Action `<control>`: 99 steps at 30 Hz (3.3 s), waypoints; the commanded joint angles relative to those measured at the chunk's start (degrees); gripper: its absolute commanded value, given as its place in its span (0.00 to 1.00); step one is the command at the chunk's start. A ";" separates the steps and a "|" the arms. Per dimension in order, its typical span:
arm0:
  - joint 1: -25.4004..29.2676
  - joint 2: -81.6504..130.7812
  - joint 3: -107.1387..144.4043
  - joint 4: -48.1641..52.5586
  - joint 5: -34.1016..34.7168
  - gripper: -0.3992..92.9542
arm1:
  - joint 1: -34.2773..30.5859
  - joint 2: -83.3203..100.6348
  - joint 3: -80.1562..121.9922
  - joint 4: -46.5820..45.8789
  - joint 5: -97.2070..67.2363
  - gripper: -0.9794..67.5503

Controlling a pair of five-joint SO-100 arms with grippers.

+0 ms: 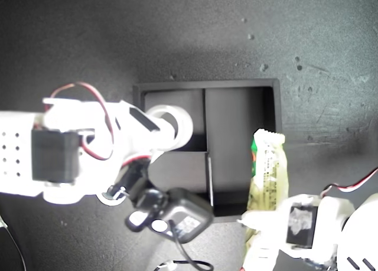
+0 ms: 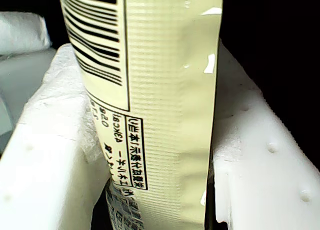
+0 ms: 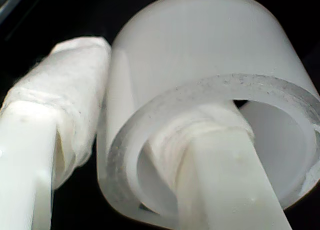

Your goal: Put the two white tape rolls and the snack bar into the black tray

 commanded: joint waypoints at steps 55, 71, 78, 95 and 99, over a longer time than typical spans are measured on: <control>29.00 14.15 32.61 -16.52 -36.04 0.16 | 2.20 58.36 60.12 13.27 42.63 0.30; 26.54 10.11 39.64 -25.22 -35.86 0.15 | -0.44 58.36 63.46 12.30 43.95 0.29; 25.93 12.74 38.58 -24.35 -35.07 0.14 | -1.05 58.36 64.25 12.13 44.21 0.29; 24.96 17.23 34.37 -18.37 -31.46 0.15 | -0.26 58.36 66.27 10.63 43.95 0.28; 24.52 17.40 32.17 -16.61 -30.32 0.15 | -0.18 58.36 66.27 10.63 43.77 0.28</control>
